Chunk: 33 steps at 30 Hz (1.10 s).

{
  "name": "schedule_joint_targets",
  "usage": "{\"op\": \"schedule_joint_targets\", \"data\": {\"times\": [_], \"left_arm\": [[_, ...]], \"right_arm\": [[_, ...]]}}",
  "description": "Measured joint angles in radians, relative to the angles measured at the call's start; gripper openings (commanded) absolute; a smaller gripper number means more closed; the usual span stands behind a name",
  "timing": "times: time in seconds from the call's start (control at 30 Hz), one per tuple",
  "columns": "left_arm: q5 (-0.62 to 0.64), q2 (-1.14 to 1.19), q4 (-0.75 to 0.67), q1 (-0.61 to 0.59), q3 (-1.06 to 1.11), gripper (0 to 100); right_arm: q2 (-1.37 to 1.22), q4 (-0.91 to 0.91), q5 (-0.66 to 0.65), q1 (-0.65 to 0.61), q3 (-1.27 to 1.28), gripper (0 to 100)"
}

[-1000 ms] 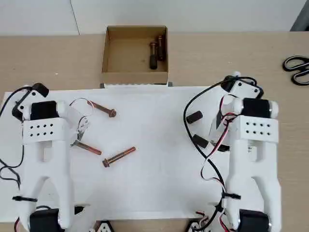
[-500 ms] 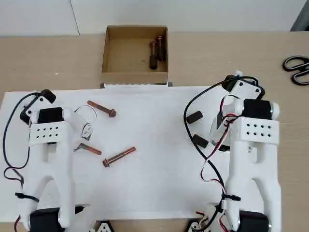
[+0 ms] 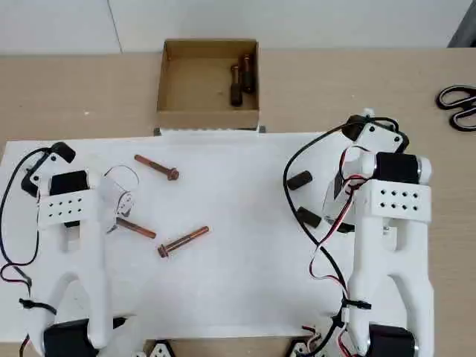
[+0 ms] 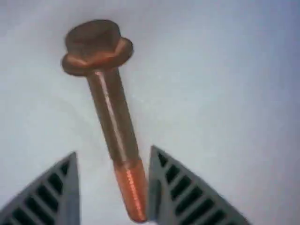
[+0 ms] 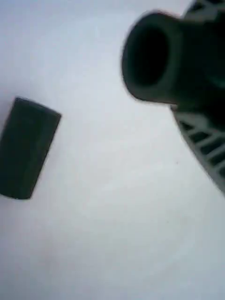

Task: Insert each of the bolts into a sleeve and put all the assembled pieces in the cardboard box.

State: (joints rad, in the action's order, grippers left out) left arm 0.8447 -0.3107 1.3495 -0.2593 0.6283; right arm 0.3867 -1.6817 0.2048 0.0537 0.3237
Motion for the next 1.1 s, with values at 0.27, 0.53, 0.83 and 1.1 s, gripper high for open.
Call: {"op": "schedule_joint_targets", "data": {"times": [0.27,0.53,0.83,1.1], "left_arm": [[-0.011,0.178,0.000,-0.017,-0.035,10],[-0.011,0.255,0.000,-0.017,-0.149,10],[-0.011,0.261,0.094,-0.017,-0.270,10],[-0.011,0.328,0.095,0.011,-0.276,10]], "right_arm": [[0.000,0.000,0.000,0.000,0.000,0.3],[0.000,0.000,0.000,0.000,0.000,0.3],[0.000,0.011,0.000,0.000,0.000,0.3],[0.000,0.032,0.006,0.000,0.000,0.3]]}}
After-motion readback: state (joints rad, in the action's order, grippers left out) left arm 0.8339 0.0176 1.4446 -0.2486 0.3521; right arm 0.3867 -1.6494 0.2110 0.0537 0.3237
